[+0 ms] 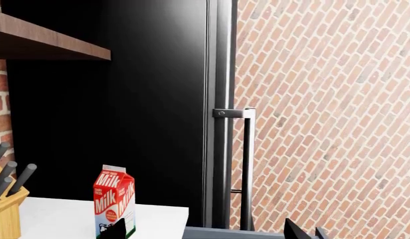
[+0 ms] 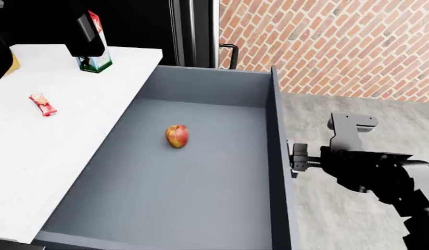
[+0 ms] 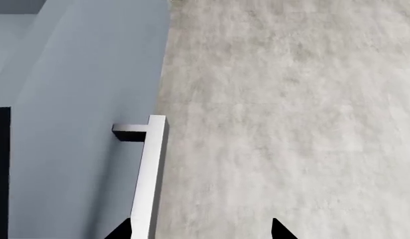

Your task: Close the right drawer.

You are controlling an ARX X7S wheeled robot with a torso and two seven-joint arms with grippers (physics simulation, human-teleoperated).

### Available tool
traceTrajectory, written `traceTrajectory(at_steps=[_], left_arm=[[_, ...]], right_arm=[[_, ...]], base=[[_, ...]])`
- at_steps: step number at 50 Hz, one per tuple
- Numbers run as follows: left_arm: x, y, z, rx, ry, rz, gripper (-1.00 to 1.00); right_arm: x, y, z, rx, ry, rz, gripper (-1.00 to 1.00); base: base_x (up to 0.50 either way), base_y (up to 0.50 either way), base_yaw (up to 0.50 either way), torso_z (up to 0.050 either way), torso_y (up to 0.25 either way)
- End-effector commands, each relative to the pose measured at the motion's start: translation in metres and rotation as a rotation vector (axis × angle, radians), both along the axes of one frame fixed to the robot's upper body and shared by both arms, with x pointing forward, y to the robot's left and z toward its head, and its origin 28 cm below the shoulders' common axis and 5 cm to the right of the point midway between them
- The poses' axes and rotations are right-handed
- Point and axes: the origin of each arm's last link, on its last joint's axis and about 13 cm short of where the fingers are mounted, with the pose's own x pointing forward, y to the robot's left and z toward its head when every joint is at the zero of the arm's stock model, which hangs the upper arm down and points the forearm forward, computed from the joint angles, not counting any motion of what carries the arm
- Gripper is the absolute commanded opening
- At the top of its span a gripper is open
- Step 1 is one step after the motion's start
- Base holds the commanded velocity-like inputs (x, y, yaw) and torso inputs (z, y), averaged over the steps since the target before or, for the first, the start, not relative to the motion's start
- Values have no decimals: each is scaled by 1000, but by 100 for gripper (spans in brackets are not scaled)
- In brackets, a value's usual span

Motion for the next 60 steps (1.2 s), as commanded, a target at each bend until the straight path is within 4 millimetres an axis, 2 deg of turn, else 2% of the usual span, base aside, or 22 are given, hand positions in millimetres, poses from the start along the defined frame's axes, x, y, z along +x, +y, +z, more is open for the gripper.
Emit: traceTrajectory(at_steps=[1, 60], left_arm=[[0, 0, 0, -1, 0, -1, 100], [-2, 2, 3, -11, -9, -1, 100]], right_arm=[[6, 27, 11, 50, -36, 73, 100], [20, 98, 6, 83, -25, 283, 100]], base=[[0, 0, 0, 0, 0], [0, 0, 0, 0, 0]])
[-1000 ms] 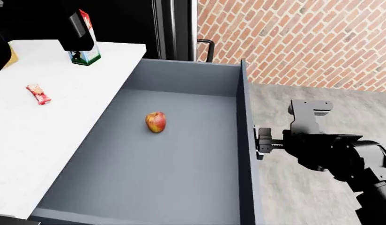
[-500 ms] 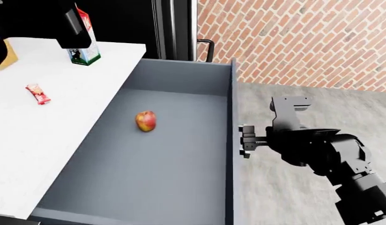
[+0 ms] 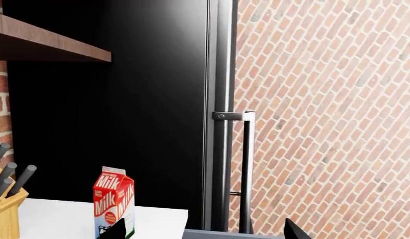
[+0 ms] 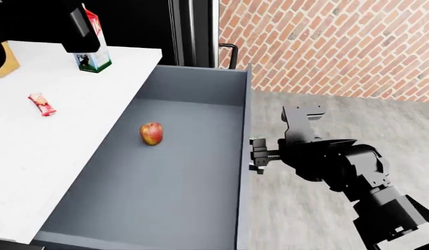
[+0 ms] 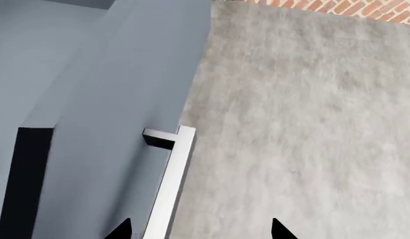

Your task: Close the right drawer.

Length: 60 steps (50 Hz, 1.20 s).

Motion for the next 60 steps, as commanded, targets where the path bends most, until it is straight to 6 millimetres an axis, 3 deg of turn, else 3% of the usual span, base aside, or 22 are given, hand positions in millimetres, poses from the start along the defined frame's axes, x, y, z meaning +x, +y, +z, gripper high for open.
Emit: traceTrajectory(at_steps=[1, 60], left_arm=[[0, 0, 1, -2, -1, 0, 100], [-2, 1, 3, -12, -7, -9, 100]], right_arm=[[-1, 31, 3, 112, 13, 99, 100], [0, 116, 4, 166, 29, 310, 100]], base=[[0, 0, 0, 0, 0], [0, 0, 0, 0, 0]])
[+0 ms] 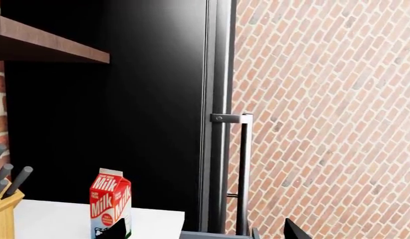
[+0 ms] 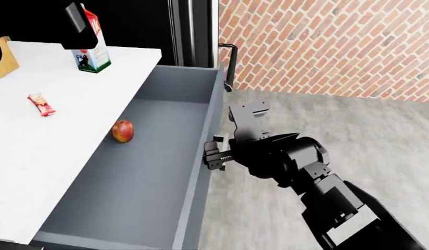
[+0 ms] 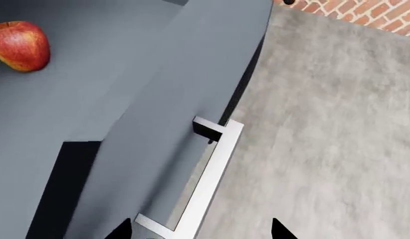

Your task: Close the right drawer.

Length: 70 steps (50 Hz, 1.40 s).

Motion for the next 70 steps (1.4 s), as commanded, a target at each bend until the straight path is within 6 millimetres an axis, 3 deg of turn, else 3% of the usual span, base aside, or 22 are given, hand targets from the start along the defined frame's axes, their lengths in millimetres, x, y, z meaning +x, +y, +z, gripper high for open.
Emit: traceTrajectory(at_steps=[1, 30, 70], left_arm=[[0, 0, 1, -2, -2, -1, 100], [-2, 2, 3, -16, -8, -3, 100], [-5, 3, 6, -23, -17, -7, 100]], right_arm=[[-7, 34, 4, 141, 45, 97, 100], [-14, 69, -2, 124, 38, 192, 100], [-34, 86, -17, 227, 77, 350, 100]], base=[[0, 0, 0, 0, 0], [0, 0, 0, 0, 0], [0, 0, 0, 0, 0]])
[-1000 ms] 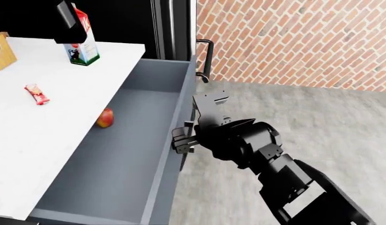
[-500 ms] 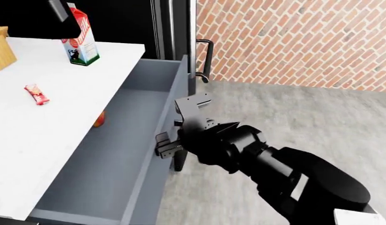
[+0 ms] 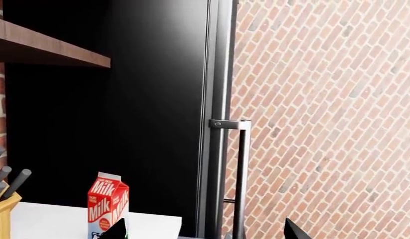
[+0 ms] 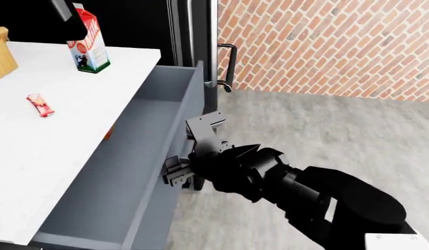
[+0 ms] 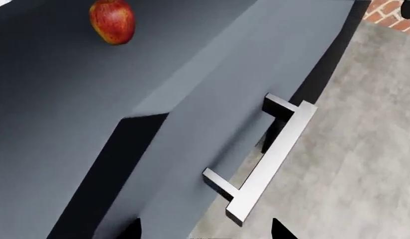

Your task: Close the right drawer.

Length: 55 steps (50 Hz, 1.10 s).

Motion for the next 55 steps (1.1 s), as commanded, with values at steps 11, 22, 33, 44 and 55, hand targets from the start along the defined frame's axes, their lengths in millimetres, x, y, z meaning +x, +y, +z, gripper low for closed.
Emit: traceTrajectory(at_steps=[11, 22, 33, 44, 55], left_arm=[[-1, 0, 1, -6, 0, -4, 100], [-1, 0, 1, -9, 1, -6, 100], [-2, 0, 1, -10, 1, -16, 100], [-4, 0, 3, -16, -5, -15, 100], [-4, 1, 4, -18, -6, -16, 100]], right_arm=[[-23, 26, -12, 189, 120, 176, 100], [-31, 29, -22, 194, 134, 217, 100], [-38, 36, -19, 253, 154, 249, 100], [-46, 44, -14, 283, 143, 307, 100], [-50, 46, -17, 292, 142, 340, 100]], base=[[0, 0, 0, 0, 0], [0, 0, 0, 0, 0], [0, 0, 0, 0, 0], [0, 0, 0, 0, 0], [0, 0, 0, 0, 0]])
